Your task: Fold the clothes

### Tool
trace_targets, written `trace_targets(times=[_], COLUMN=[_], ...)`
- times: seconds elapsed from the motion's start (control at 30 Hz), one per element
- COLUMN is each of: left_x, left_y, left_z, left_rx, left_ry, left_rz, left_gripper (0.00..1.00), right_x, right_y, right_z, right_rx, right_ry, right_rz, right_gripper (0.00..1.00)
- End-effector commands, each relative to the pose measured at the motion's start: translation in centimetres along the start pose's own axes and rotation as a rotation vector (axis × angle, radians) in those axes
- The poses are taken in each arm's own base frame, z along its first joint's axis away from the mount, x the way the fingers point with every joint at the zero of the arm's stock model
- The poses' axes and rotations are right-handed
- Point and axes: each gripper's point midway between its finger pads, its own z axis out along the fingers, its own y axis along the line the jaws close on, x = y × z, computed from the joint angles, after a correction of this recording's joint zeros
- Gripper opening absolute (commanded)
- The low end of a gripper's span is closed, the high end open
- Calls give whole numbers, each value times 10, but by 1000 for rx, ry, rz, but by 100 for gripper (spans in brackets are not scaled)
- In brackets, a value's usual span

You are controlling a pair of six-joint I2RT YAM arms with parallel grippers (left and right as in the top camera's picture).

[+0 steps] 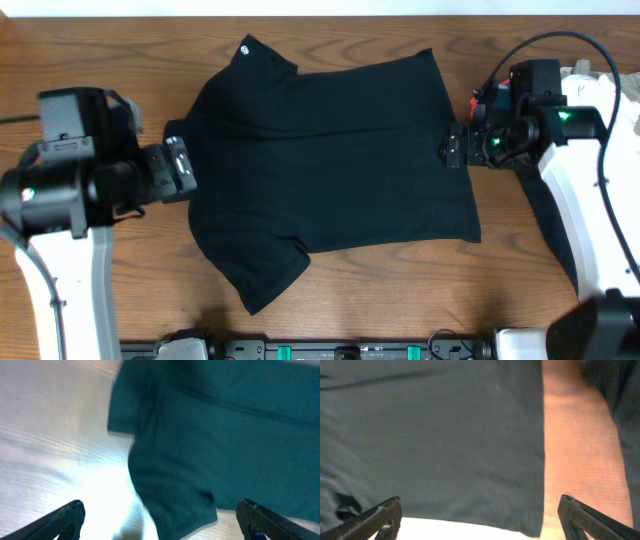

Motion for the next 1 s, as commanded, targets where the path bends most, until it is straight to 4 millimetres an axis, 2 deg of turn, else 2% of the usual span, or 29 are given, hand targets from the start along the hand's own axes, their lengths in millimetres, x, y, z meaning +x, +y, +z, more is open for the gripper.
trace_targets(times=[0.0, 0.07, 0.23, 0.33, 0.4, 0.53, 0.63, 0.73, 0.83, 0.97], left_x=[29, 50, 107, 144, 163, 194, 210, 220, 227, 229], left_y=[5, 11, 27, 27, 20, 20, 24, 26, 22, 15], left_z=[33, 50, 94, 120, 136, 161, 172, 179, 179, 181], left_rx=[-25, -60, -169, -158, -103, -72, -83, -91, -69, -63], left_ry=[195, 293, 473, 573, 622, 668, 676, 684, 709, 706], left_rz=[-124, -193, -418, -490, -513, -545, -573, -596, -604, -533], left_gripper=[96, 84, 69, 67, 67, 66, 66, 60, 54, 54], right_x=[9, 11, 11, 11, 10, 8, 7, 7, 7, 7], right_y=[-25, -25, -19, -20, -20, -20, -20, -20, -20, -20], right_z=[22, 31, 38, 38, 38, 39, 39, 39, 39, 39], right_rx=[63, 37, -10, -10, -9, -10, -10, -10, -11, -11], right_ry=[83, 113, 129, 130, 126, 118, 114, 115, 115, 115], right_rz=[114, 141, 151, 151, 150, 149, 148, 148, 148, 148], right_gripper=[96, 93, 91, 92, 92, 93, 93, 94, 94, 95])
